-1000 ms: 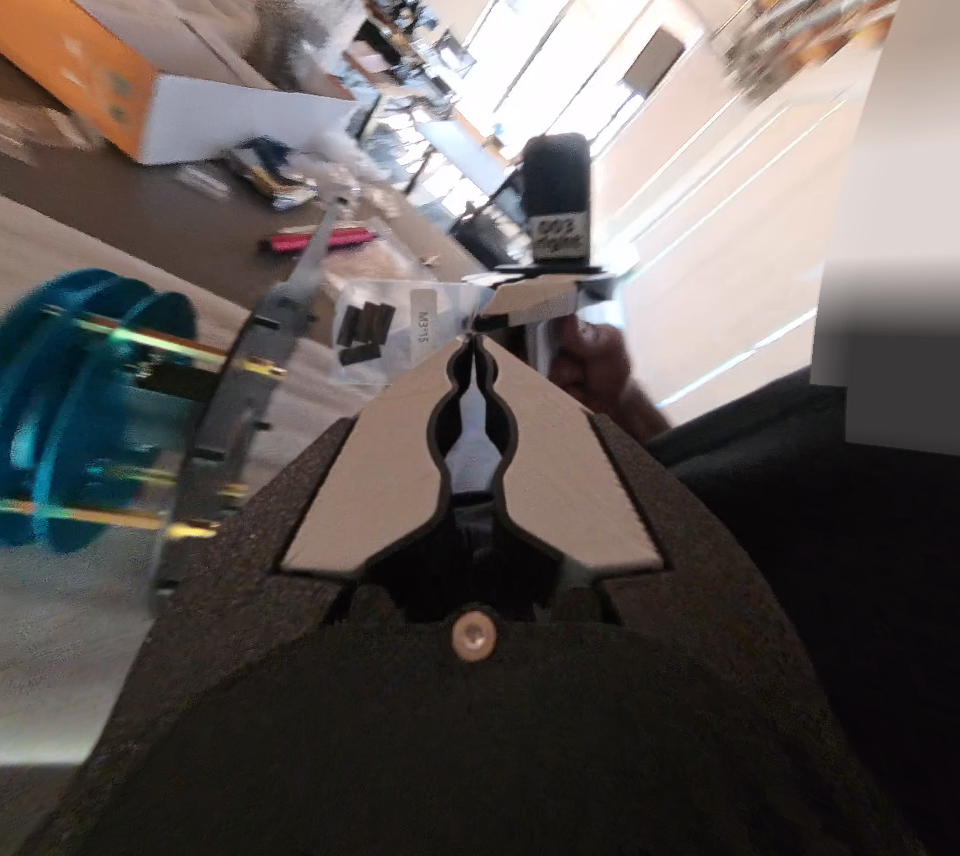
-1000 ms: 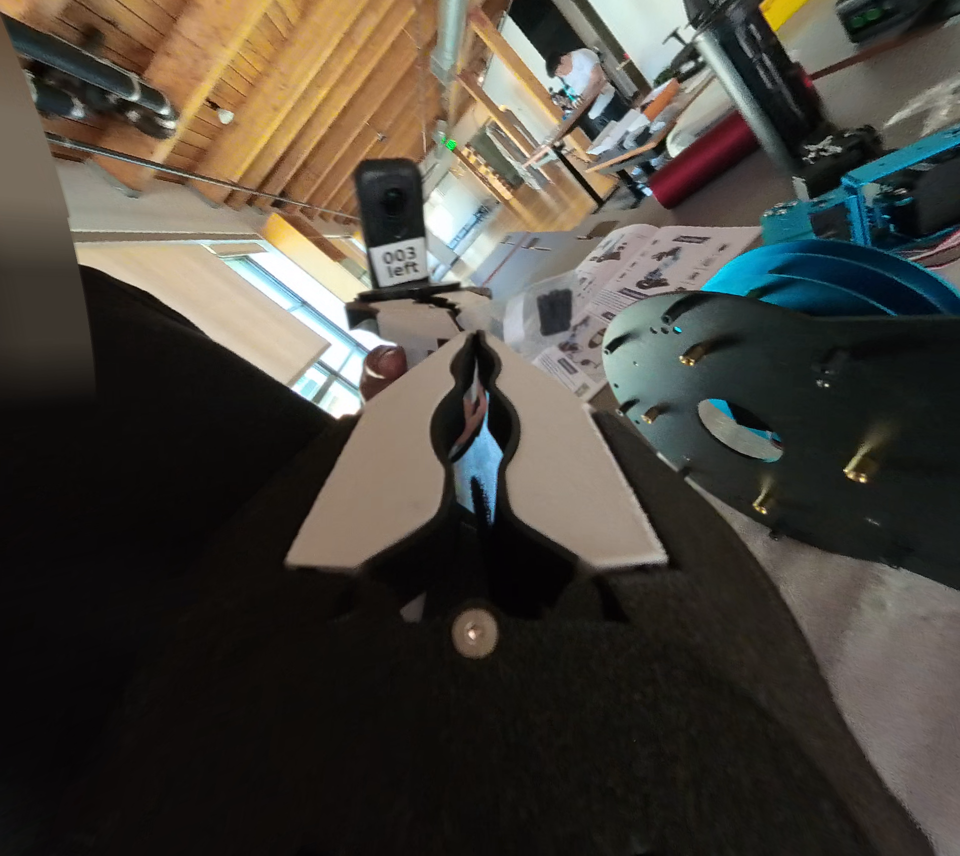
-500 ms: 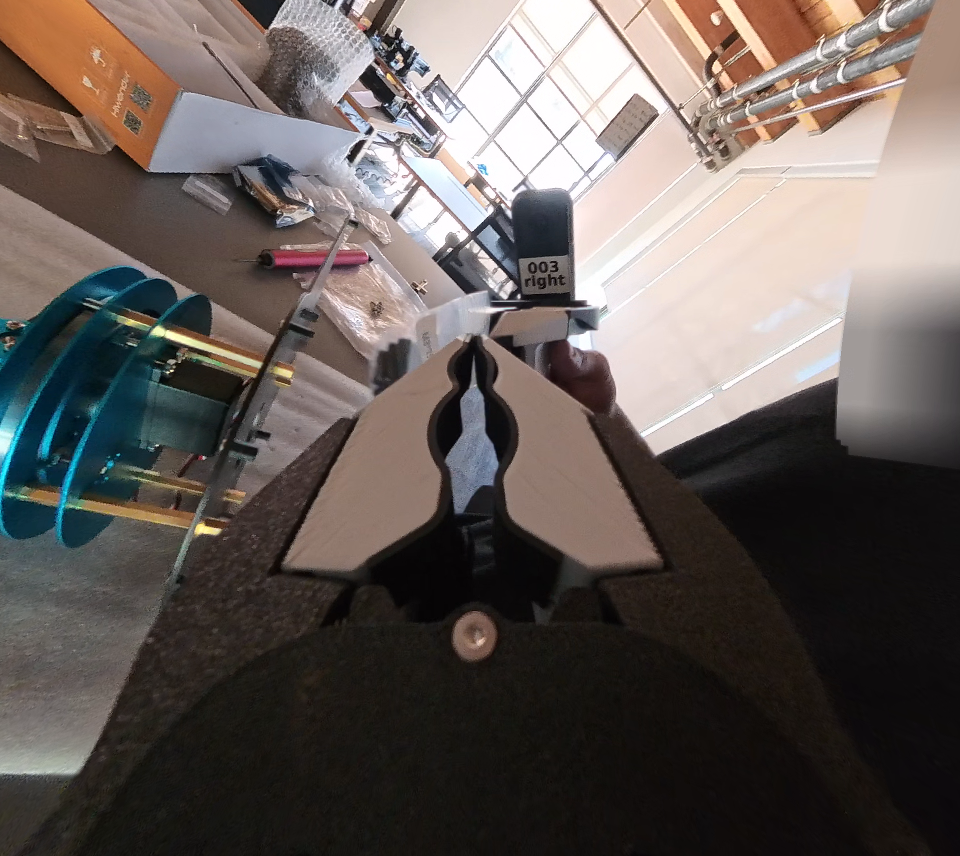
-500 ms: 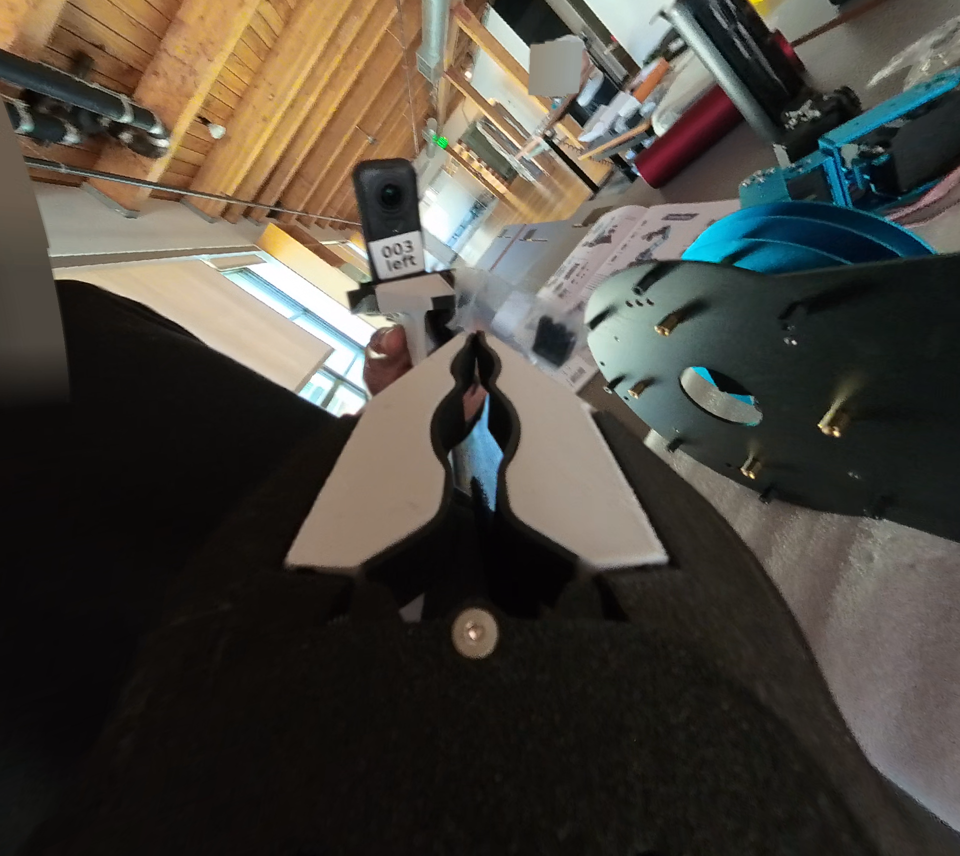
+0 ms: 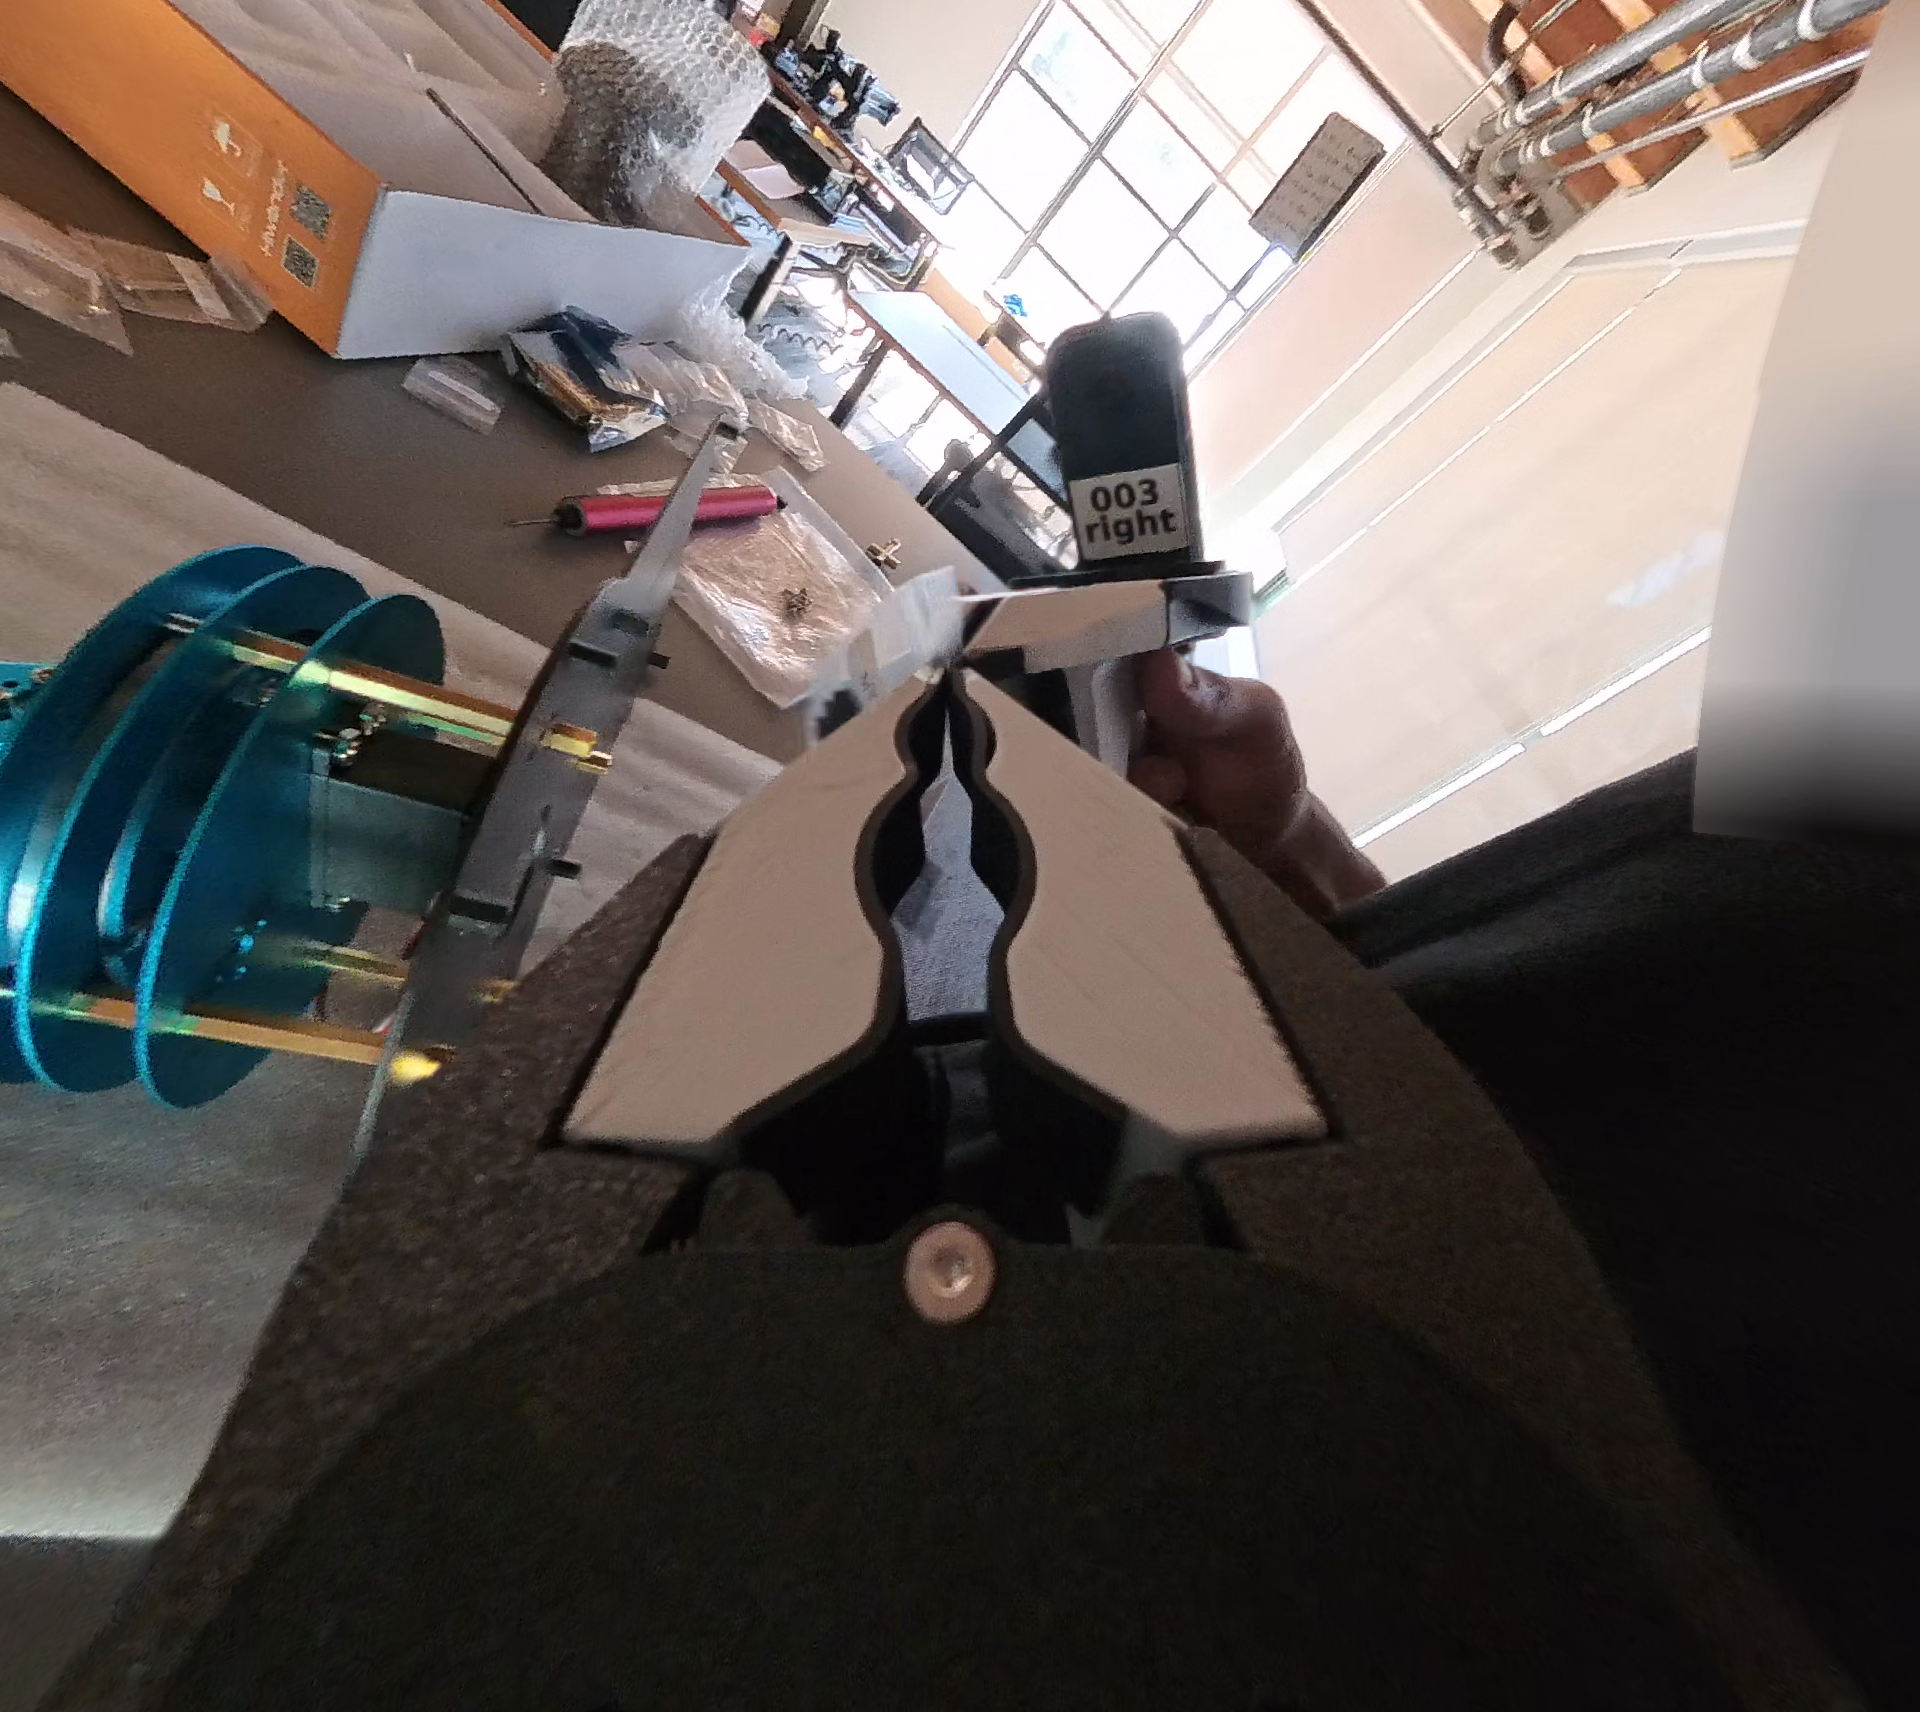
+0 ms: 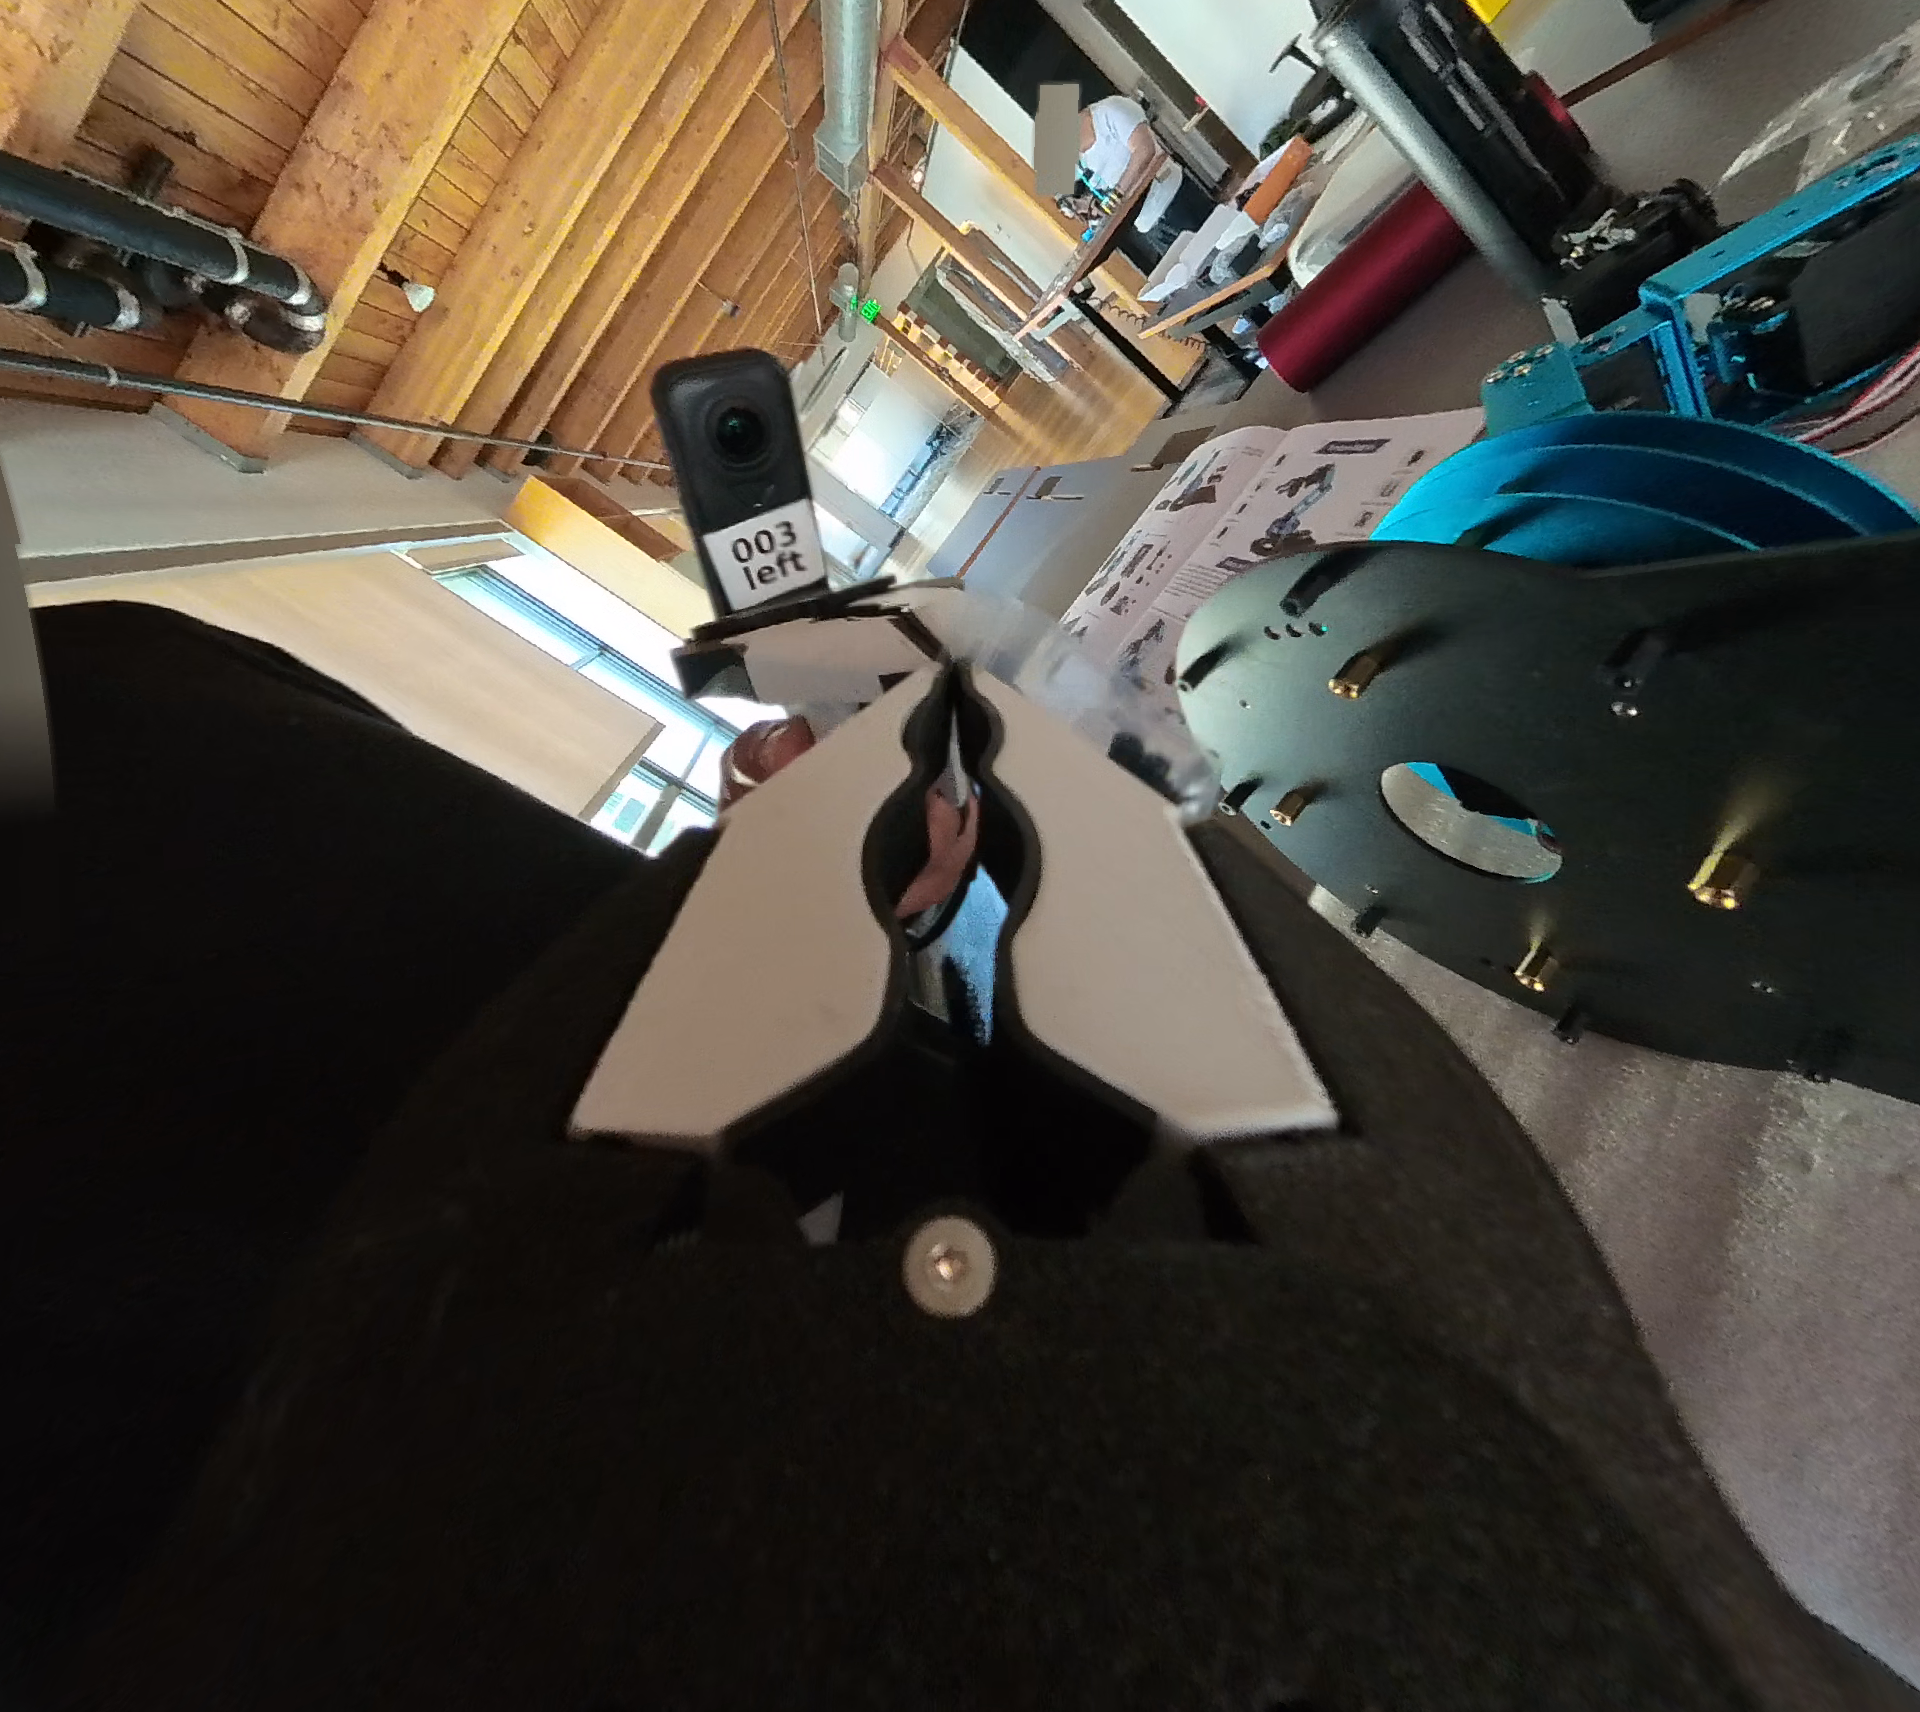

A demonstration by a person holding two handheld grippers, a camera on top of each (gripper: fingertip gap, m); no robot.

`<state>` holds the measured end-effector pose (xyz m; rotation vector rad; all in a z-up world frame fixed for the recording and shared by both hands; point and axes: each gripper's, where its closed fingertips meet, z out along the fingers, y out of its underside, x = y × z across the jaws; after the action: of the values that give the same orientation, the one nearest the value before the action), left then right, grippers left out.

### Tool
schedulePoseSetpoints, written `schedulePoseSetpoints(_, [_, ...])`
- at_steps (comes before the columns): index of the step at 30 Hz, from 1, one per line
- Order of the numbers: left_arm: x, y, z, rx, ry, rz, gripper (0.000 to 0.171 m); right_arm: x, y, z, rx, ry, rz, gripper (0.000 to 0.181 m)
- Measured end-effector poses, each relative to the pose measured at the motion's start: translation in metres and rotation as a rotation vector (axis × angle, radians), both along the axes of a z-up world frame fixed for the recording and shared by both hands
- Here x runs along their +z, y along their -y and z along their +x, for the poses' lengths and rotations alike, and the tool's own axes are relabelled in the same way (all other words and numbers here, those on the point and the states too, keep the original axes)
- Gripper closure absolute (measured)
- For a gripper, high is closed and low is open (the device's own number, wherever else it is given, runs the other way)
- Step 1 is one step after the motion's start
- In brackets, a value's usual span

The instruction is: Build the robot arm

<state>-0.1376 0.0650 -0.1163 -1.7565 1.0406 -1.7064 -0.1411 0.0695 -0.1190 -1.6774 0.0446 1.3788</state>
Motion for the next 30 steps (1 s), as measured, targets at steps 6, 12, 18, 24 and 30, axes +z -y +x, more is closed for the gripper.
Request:
schedulePoseSetpoints(6, [-0.012,-0.011,-0.001,0.097,-0.098,0.215,0.171,-0.015,-0.008,0.001,-0.054,0.072,-0.057,0.181])
schedulePoseSetpoints(12, [-0.014,-0.006,-0.002,0.049,-0.101,0.208,0.168,-0.011,-0.003,-0.002,-0.02,0.105,-0.027,0.181])
schedulePoseSetpoints(18, [-0.002,0.002,-0.008,-0.075,-0.012,0.053,0.155,-0.002,0.001,-0.007,0.02,0.067,0.009,0.181])
schedulePoseSetpoints(24, [0.001,0.013,-0.008,-0.147,0.005,0.055,0.153,0.001,0.007,-0.012,0.06,0.022,0.016,0.181])
schedulePoseSetpoints(30, [-0.001,0.013,-0.008,-0.133,-0.005,0.093,0.164,0.001,0.008,-0.01,0.058,0.021,0.014,0.181])
